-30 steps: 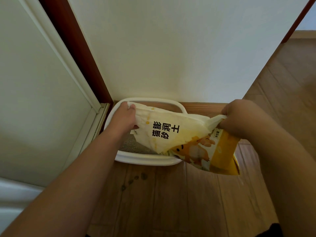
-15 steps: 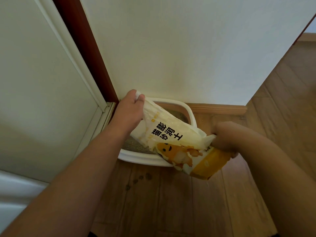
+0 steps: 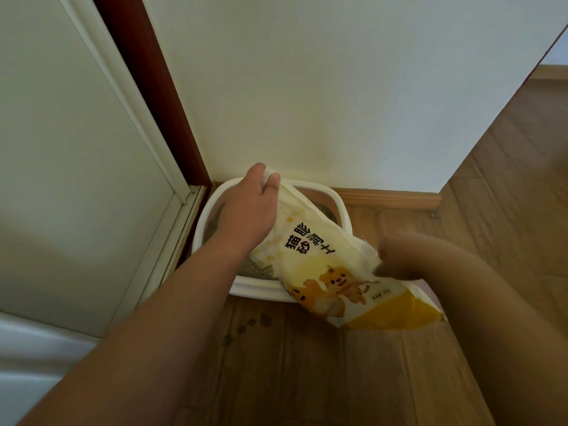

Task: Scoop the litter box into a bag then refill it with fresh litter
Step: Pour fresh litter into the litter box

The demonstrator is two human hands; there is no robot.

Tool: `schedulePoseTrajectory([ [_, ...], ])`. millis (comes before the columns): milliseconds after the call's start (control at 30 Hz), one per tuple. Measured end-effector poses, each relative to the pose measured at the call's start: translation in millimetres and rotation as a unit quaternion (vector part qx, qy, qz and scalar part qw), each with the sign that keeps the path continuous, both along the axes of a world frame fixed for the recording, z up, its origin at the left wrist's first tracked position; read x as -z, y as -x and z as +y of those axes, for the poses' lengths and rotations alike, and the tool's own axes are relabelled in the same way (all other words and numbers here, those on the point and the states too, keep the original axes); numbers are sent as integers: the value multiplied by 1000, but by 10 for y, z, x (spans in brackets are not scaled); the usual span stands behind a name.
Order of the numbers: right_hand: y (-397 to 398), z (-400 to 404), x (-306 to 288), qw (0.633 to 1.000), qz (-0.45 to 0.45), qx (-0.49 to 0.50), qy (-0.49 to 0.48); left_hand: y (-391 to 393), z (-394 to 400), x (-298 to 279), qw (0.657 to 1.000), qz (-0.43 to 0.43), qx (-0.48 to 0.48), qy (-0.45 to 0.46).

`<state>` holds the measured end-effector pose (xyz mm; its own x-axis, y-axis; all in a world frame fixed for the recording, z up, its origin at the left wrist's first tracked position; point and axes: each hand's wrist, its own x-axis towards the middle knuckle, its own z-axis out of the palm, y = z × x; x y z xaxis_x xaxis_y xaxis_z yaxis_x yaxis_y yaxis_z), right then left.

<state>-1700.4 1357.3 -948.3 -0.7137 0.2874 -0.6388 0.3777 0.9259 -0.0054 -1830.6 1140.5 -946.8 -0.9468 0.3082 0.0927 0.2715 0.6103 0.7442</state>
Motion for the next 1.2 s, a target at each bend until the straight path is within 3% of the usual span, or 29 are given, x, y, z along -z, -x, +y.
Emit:
schedulePoseTrajectory([
  [100, 31, -16, -131, 990, 135, 27, 32, -90, 47, -31, 999, 22, 36, 32],
  [200, 61, -124, -243, 948, 268, 40, 168, -178, 99, -55, 997, 21, 56, 45],
  [333, 75, -433, -314, 905, 336, 13, 261, -209, 116, -63, 997, 26, 59, 29],
  [467, 126, -608, -256, 894, 387, 12, 224, -301, 142, -136, 994, 55, 88, 27],
  [600, 185, -616, -206, 892, 426, 15, 153, -351, 154, -190, 986, 85, 141, 11],
  [833, 160, -538, -217, 895, 423, 46, 132, -68, 6, 116, 985, -82, 149, -40],
  [900, 139, -494, -216, 896, 422, 49, 129, 82, -97, 291, 987, -78, 142, 14],
  [1033, 76, -382, -234, 893, 427, 71, 124, 354, -261, 635, 970, -21, 130, 207],
  [1200, 10, -316, -265, 888, 434, 93, 122, 396, -279, 828, 967, 6, 94, 236],
])
